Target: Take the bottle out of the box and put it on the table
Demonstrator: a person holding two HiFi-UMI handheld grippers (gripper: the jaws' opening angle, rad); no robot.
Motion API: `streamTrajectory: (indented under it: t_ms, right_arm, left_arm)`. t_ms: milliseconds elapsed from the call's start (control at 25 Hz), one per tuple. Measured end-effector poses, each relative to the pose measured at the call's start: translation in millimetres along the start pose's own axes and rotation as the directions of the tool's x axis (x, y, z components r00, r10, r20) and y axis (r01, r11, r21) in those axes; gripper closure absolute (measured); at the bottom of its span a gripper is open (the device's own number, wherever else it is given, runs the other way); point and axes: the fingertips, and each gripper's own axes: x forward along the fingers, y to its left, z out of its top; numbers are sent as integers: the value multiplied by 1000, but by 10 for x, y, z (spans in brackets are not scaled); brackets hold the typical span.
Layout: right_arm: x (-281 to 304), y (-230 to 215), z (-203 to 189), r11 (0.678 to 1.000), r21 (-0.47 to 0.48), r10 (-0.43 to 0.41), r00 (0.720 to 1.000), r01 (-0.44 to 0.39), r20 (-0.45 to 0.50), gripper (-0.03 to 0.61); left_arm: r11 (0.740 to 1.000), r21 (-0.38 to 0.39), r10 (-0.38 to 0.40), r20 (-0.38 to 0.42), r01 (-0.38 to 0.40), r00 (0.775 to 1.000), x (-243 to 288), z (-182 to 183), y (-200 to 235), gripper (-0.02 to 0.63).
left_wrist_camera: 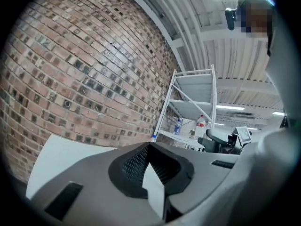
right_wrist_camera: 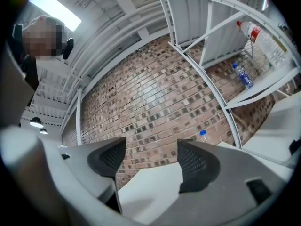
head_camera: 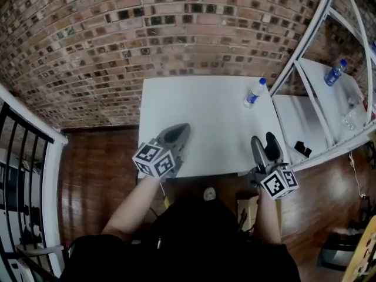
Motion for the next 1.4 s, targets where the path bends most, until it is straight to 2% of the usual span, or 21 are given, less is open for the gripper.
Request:
streamTrajectory:
  t_ms: [120, 200, 320, 520, 680, 840, 1040, 1280, 1400]
  right_arm:
    - [-157, 118, -15, 1000, -28, 11, 1000, -12, -7, 251]
    - [-246, 167, 13, 995, -101, -2, 1000, 1, -19, 252]
    - [-389, 85, 104, 976, -208, -70, 998, 67, -5, 365]
    - [-907, -243, 247, 971, -191, -145, 989, 142, -7, 376]
    - [-1498, -399, 207, 964, -207, -182, 981, 164, -72, 445]
    - [-2027, -592, 144, 966, -173, -213, 971, 192, -111, 494]
    - [-2241, -707, 298, 957, -128, -267, 964, 262, -20, 494]
    - [-2330, -787, 505, 953, -57, -291, 953, 296, 84, 572]
    - [-2351, -854, 509, 949, -55, -304, 948, 310, 90, 572]
  left_arm:
    - [1000, -3, 1, 2, -1, 1000, -175, -29, -87, 612]
    - [1000, 6, 0, -3, 0, 1000, -237, -38, -158, 612]
    - [1000, 9, 3, -2, -3, 1000, -243, -18, -236, 612]
    - [999, 30, -33, 6, 32, 999, -170, -6, -555, 612]
    - [997, 45, -65, -10, 65, 998, -95, -152, -898, 612]
    - [994, 57, -87, -42, 90, 995, -14, -363, -1258, 612]
    - [993, 40, -113, -42, 115, 993, 93, -411, -1468, 612]
    - [988, 38, -147, -12, 147, 989, 235, -357, -1694, 612]
    - [986, 43, -159, -24, 160, 987, 290, -403, -1728, 612]
